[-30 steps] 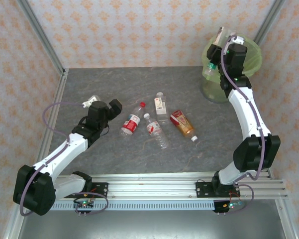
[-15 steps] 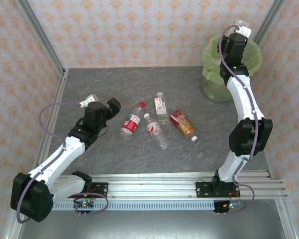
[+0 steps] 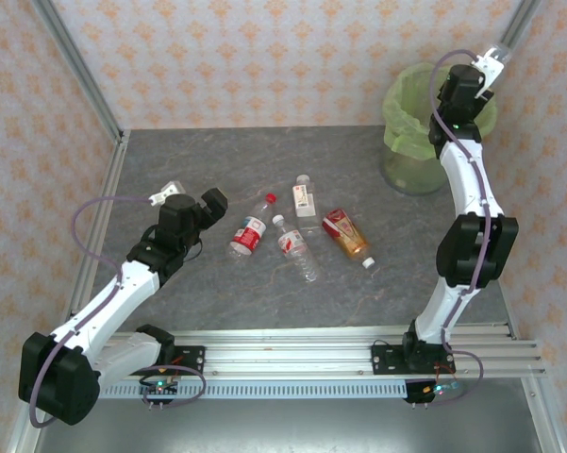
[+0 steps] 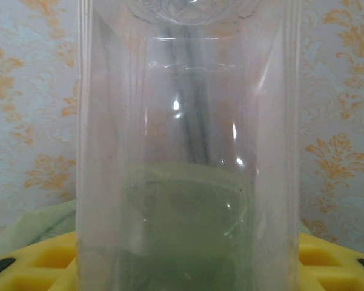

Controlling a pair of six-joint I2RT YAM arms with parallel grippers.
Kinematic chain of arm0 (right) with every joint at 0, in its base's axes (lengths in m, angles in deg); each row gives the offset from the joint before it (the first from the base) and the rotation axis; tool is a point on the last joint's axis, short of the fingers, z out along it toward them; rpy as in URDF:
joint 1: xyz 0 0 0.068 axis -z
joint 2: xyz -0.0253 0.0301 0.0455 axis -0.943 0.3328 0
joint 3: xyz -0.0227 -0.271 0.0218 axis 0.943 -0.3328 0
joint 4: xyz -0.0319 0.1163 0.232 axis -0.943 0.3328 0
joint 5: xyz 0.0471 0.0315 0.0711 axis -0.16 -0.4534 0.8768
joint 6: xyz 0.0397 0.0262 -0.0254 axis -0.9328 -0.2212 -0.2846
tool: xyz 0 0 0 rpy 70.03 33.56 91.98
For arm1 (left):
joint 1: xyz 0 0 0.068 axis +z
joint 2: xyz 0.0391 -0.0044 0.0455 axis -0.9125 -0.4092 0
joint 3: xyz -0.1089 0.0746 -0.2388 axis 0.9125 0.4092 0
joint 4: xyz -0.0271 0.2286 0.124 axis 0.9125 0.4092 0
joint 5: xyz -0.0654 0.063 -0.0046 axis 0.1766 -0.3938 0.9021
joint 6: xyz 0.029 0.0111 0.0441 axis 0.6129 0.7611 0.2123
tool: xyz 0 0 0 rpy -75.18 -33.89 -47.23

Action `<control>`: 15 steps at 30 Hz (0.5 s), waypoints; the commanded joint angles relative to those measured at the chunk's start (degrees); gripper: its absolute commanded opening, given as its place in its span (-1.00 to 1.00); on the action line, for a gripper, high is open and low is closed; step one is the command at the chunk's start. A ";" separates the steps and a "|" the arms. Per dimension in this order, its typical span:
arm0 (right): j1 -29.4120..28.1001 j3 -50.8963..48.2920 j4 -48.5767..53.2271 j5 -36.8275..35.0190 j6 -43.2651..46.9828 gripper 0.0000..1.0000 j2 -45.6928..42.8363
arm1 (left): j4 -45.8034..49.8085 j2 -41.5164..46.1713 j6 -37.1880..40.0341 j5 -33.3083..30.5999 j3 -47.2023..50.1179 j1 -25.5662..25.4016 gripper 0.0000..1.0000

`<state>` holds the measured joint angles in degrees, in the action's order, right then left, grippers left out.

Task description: Put the plastic bottles in the bin

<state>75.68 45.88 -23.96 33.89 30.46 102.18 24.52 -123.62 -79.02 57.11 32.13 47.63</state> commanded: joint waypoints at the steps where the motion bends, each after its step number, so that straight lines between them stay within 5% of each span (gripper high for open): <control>1: 0.17 2.63 0.67 -2.40 6.01 -0.85 3.02 | 1.39 0.69 0.34 -0.95 0.79 0.33 1.00; 15: 0.50 8.73 14.87 5.09 20.40 -0.54 8.86 | 2.89 -0.28 0.59 -1.30 0.53 0.29 1.00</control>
<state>75.97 50.54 -13.80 38.02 46.99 109.91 26.03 -123.64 -79.02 57.05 32.13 47.63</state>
